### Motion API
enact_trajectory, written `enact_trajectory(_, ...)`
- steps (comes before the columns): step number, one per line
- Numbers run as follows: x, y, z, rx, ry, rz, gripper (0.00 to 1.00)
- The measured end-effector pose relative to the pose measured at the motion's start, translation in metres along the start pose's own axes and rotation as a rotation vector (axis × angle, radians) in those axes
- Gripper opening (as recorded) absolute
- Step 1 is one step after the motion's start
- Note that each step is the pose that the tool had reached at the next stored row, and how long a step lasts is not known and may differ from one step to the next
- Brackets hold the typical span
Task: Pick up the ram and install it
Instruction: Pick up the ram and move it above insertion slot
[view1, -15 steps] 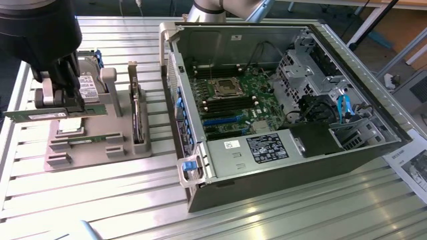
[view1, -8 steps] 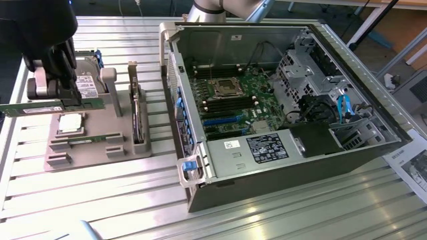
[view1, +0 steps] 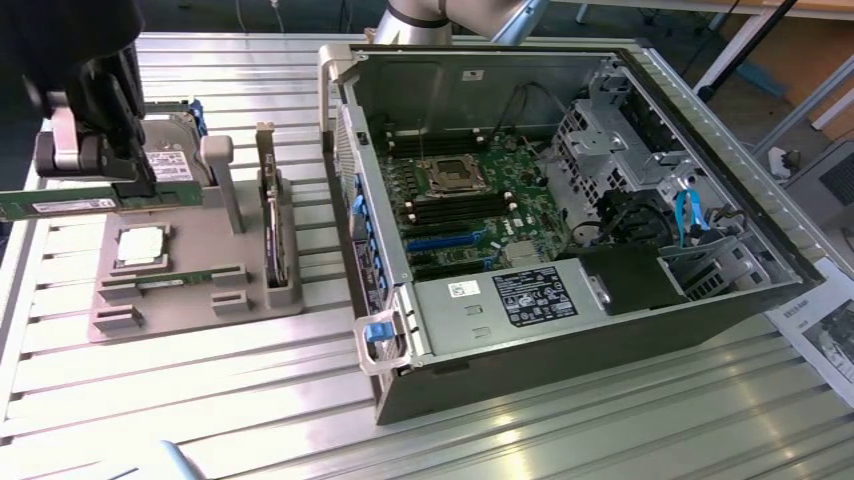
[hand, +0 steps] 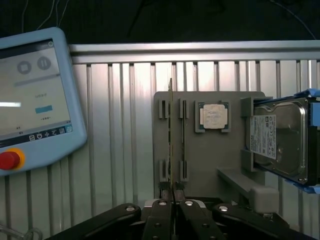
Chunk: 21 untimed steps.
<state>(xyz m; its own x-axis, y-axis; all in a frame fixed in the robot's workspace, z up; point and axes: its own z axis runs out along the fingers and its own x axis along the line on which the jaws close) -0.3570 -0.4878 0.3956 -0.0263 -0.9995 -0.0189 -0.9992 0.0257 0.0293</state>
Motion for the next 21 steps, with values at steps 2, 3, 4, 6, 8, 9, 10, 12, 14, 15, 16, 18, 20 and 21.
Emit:
enact_trajectory(2,0.0,0.0001,-0.004,0.0001,-0.0001,0.0,0.12)
enact_trajectory(3,0.0,0.0002,-0.0062,0.0,0.0,0.0,0.12)
enact_trajectory(4,0.0,0.0002,-0.0069,0.0001,-0.0001,0.001,0.12)
enact_trajectory(6,0.0,0.0002,-0.0069,0.0002,-0.0003,0.001,0.12)
enact_trajectory(8,0.0,0.0002,-0.007,0.0,-0.0001,0.001,0.12)
enact_trajectory(9,0.0,0.0002,-0.007,0.0,-0.0001,0.001,0.12)
enact_trajectory(10,0.0,0.0002,-0.007,0.0,-0.0001,0.001,0.12)
enact_trajectory(12,0.0,0.0002,-0.007,0.0,0.0,0.001,0.12)
enact_trajectory(14,0.0,0.0002,-0.007,0.0,0.0,0.001,0.12)
enact_trajectory(15,0.0,-0.0004,-0.0071,-0.0001,0.0001,0.001,0.12)
enact_trajectory(16,0.0,-0.002,-0.0072,-0.0002,0.0002,0.001,0.12)
enact_trajectory(18,0.0,-0.0056,-0.0072,-0.0001,0.0,0.001,0.12)
enact_trajectory(20,0.0,-0.0118,-0.0074,0.0,0.0,0.001,0.12)
enact_trajectory(21,0.0,-0.0144,-0.0074,0.0,0.0,0.001,0.12)
